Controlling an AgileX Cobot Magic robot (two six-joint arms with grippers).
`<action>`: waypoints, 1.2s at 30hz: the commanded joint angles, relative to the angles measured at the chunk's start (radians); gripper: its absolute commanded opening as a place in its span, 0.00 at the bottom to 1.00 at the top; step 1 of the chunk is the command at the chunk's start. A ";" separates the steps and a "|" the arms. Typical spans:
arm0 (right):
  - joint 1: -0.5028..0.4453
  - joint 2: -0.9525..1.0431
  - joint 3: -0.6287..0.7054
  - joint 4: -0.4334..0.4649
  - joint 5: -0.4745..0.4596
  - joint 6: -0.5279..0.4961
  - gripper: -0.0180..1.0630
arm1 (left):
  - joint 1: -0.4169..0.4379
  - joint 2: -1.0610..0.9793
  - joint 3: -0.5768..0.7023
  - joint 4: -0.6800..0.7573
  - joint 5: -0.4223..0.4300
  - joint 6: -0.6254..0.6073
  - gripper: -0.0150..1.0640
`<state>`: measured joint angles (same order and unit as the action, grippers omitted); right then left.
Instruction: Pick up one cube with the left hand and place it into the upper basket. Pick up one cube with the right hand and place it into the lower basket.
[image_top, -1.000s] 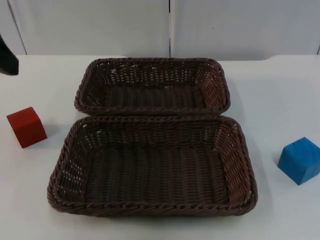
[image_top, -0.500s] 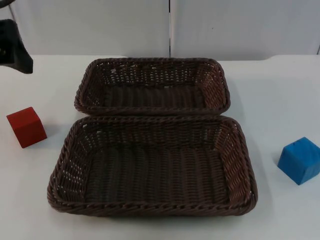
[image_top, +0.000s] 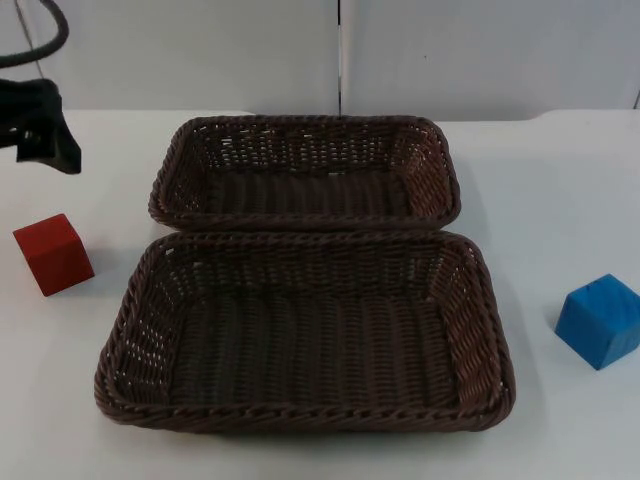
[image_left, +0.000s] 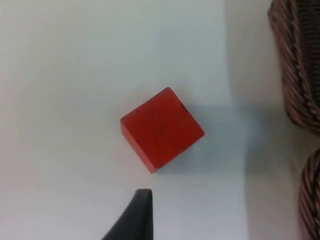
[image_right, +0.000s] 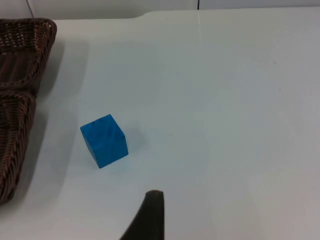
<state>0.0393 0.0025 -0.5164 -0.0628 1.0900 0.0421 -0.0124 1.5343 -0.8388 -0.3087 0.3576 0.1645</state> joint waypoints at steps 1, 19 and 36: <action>-0.007 -0.002 0.001 -0.004 -0.011 -0.008 0.80 | 0.002 0.029 -0.006 0.017 -0.048 -0.029 0.94; -0.007 -0.002 0.001 -0.004 -0.011 -0.008 0.80 | 0.002 0.334 -0.163 0.032 -0.118 -0.131 0.94; -0.007 -0.002 0.001 -0.004 -0.011 -0.008 0.80 | 0.049 0.442 -0.172 0.040 -0.223 -0.173 0.94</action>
<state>0.0370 0.0025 -0.5164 -0.0628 1.0900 0.0421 0.0297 1.9761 -1.0062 -0.2701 0.1439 0.0000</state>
